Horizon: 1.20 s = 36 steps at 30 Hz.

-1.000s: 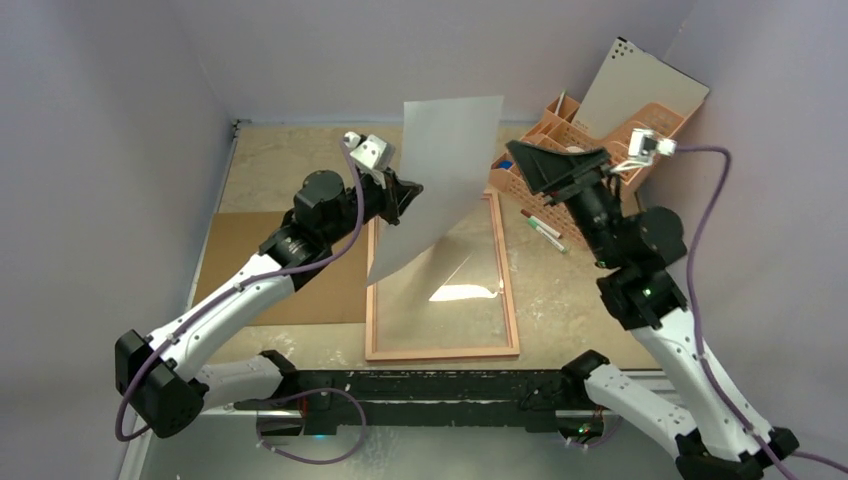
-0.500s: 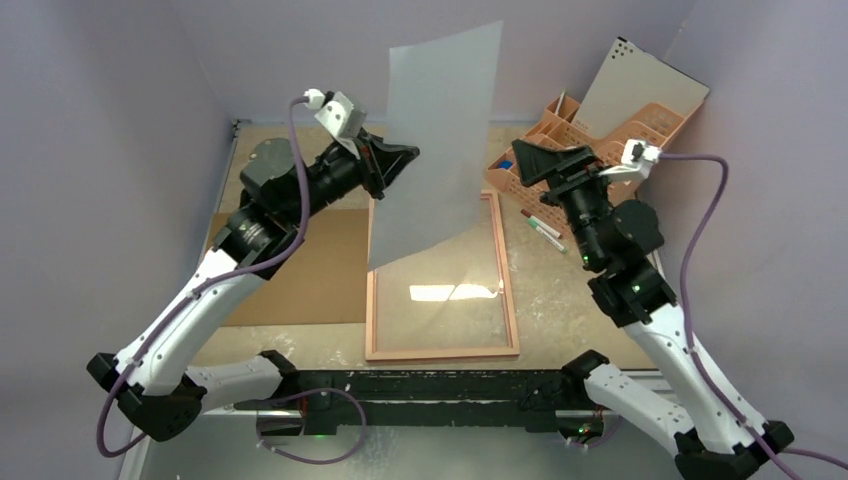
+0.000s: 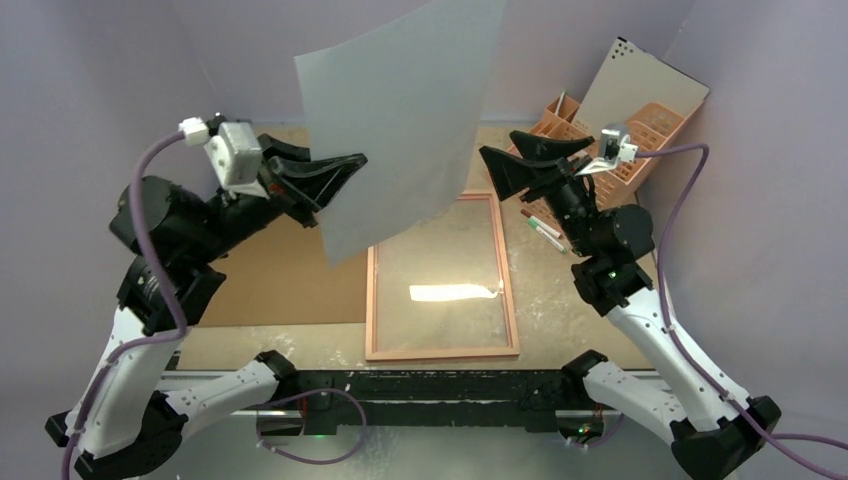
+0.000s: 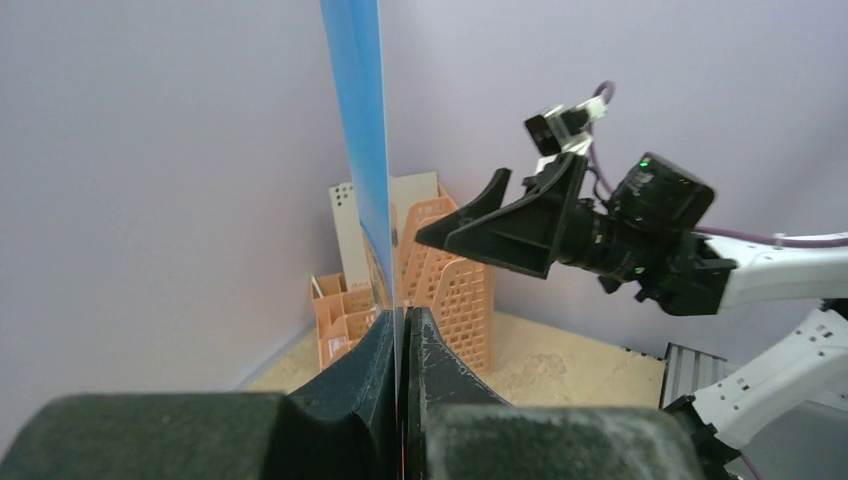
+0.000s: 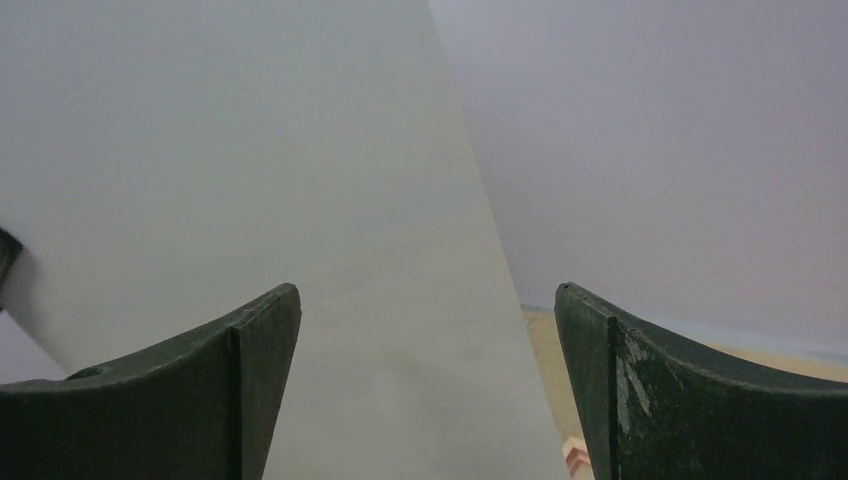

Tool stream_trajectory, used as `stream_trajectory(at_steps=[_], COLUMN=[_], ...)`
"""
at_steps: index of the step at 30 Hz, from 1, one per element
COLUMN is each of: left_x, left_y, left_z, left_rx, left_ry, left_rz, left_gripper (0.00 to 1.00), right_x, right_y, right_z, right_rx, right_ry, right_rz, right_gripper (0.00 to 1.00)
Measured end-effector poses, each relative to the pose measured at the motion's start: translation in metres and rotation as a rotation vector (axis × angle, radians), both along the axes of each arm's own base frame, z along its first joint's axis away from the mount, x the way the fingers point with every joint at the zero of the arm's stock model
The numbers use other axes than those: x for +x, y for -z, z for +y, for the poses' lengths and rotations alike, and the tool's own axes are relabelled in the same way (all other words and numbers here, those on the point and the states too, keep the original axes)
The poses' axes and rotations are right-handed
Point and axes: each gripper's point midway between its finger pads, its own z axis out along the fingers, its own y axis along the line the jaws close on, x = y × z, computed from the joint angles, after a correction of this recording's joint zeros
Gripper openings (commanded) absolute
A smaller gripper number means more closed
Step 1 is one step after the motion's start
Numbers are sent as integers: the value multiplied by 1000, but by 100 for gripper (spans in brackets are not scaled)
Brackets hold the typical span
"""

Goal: Put the photo into the frame
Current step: Turn over the photo from the photo frame.

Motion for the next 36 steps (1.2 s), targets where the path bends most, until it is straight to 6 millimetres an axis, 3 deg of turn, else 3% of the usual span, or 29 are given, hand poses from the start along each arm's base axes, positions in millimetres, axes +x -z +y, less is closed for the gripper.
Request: stream_trajectory(at_steps=[6,12,16,21,27,31,36], left_x=[-31,-39,-33,-3,18,16,4], left_y=[-19,-22,-22,-21,-16,-16,-19], left_z=[12,19,22,44,67,64,55], left_rx=[-19,-25,-37,-97,-146,-144,-129], left_ry=[52,51,14,-180,-342,-323,-242], left_rz=[-85,-100,-82,8,80,77,51], left_gripper=[0,0,0,0,0,0,0], right_x=[-13,-23,-41,-74,-105,-105,-91], right_y=[-9,-12,-20,-23,-27,-35,-35], right_z=[25,38,53,57,54,59,69], right_rx=[-63,-104,-149,-165,-149,-152,-154], right_ry=[-135,-212,-330,-448,-539,-582,-616], right_rz=[-133,-201,-288,-392,-460,-455,-400], right_gripper=[99,95,82,68,62,59,43])
